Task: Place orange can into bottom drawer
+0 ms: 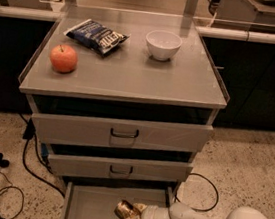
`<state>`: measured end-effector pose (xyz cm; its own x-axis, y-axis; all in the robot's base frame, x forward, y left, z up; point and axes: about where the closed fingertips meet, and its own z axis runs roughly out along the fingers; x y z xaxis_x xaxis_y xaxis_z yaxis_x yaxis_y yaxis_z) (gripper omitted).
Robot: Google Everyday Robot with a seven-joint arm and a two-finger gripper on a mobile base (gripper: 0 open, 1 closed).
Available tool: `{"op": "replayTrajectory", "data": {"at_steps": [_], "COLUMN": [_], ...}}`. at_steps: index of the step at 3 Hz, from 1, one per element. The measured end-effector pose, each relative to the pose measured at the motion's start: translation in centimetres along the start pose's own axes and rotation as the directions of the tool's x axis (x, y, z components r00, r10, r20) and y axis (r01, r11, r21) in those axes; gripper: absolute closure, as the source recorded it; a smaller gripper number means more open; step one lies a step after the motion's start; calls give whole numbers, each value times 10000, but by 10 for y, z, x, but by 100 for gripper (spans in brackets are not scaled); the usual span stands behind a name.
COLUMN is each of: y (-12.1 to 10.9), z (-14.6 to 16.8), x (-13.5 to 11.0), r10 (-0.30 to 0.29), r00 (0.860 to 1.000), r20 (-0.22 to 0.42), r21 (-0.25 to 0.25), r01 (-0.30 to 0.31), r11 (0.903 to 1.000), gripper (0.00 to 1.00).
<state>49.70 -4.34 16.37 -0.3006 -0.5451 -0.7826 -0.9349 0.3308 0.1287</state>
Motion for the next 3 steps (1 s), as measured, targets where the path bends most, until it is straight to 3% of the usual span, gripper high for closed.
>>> {"op": "replayTrajectory", "data": {"at_steps": [2,3], "y": [1,1], "z": [11,11], "x": [28,28], "r10": [-386,-386], "r00": [9986,9986], "r20": [353,353], "r21": [290,290], "r01": [376,376], "r11": [9989,9989], "gripper": [100,74]}}
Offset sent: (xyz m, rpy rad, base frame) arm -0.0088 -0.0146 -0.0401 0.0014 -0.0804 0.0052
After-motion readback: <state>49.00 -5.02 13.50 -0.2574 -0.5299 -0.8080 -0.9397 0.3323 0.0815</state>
